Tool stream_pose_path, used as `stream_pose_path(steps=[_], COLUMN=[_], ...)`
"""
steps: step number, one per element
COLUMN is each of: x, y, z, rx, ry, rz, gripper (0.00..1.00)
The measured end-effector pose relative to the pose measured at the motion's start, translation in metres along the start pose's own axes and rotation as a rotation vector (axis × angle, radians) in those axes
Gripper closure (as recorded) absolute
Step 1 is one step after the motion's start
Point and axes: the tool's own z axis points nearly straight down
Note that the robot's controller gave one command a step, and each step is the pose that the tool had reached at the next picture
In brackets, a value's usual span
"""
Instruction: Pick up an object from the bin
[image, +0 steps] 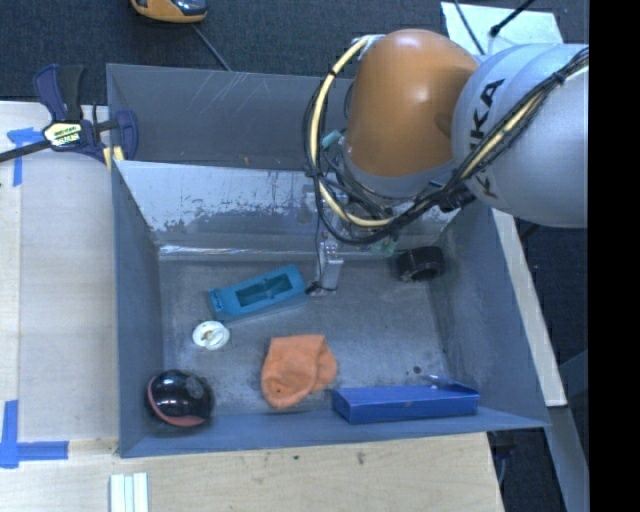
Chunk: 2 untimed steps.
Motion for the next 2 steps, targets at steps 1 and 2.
stream_pose_path(steps=[1, 2], x=[-0.001, -0.002], y=[0.000, 0.052], z=[-0.005, 0.045], rx=[-0.001, -0.001], ry=[-0.009, -0.015], rz=[0.002, 0.005], gripper=[0.00, 0.00])
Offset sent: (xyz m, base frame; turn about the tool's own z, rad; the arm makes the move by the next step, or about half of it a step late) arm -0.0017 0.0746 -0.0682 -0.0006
